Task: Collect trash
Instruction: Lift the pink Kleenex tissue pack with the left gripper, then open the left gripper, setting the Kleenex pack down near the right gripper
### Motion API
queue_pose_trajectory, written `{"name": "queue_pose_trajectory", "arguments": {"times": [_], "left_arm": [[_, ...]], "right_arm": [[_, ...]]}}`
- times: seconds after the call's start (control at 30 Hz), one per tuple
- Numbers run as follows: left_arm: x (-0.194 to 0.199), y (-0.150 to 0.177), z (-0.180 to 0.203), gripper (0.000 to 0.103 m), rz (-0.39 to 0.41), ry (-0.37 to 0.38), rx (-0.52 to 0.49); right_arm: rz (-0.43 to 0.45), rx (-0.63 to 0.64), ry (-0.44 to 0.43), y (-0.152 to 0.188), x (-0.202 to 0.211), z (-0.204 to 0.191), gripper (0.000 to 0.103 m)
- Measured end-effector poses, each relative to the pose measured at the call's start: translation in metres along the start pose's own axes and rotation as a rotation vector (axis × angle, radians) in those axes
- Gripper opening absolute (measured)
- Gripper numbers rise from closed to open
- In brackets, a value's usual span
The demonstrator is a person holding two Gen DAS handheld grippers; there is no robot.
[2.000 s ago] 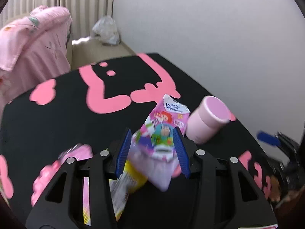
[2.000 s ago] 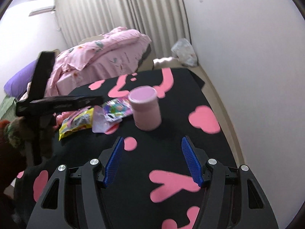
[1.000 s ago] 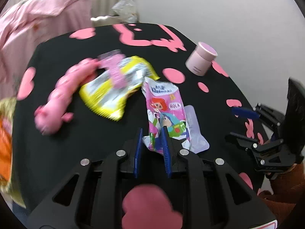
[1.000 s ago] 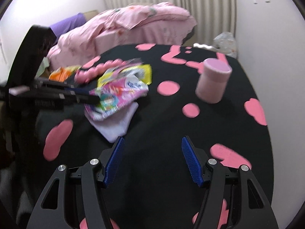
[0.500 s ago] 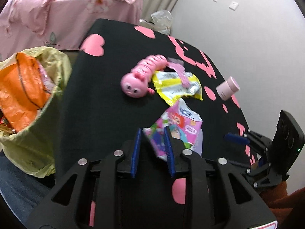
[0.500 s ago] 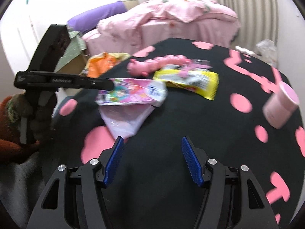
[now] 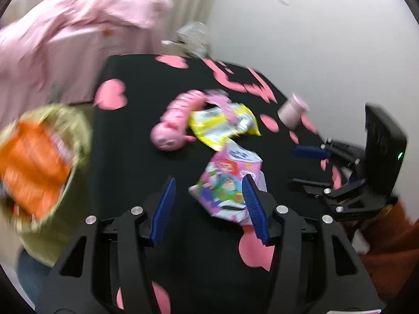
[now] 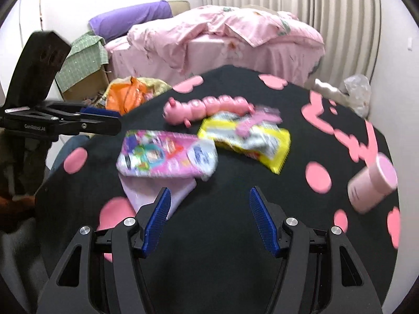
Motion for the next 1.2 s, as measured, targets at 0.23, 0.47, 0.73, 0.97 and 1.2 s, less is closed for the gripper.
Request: {"name": "queue_pose_trajectory", "arguments": {"times": [0.23,0.47,0.73,0.97,1.2], "left_arm": [[-0.065,-0.008,0.038,0.051,-0.122,-0.085,-0.175],[-0.055,-0.013,0.021,0.016,-0.102,-0.043,0.003],[0.006,-0.013,-0.028,0.011,0.057,-0.058,0.189],[0.012,0.01,-0.061,0.012,0.03,-0.064,0.277],[0.009,0.014,-0.06,0.025,0.033,-0.058,0.277]], "right_arm": [[-0.039,-0.079,0.009,0.039,0.012,0.007,0.06],[-0.002,-0.07,-0.058,0.039,0.007,-0.001,0.06],[-0.054,0.127,-0.161,0.018,-0.023,-0.039,0.06],[-0.051,0.151,-0.093,-0.004,-0.038,-0.036,0.06],[0.013,-0.006,-0.187,-0.011,-0.041,-0.015,0.049]]}}
Point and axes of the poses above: each gripper's, at about its wrist camera, not at the fingertips, and x roughly against the way its jaws point, z to its right, y to its underside, the point moved 2 cm from there along -x, roughly the way its jaws point, and after that the axes turned 12 degrees about x, right-handed, at the moved point
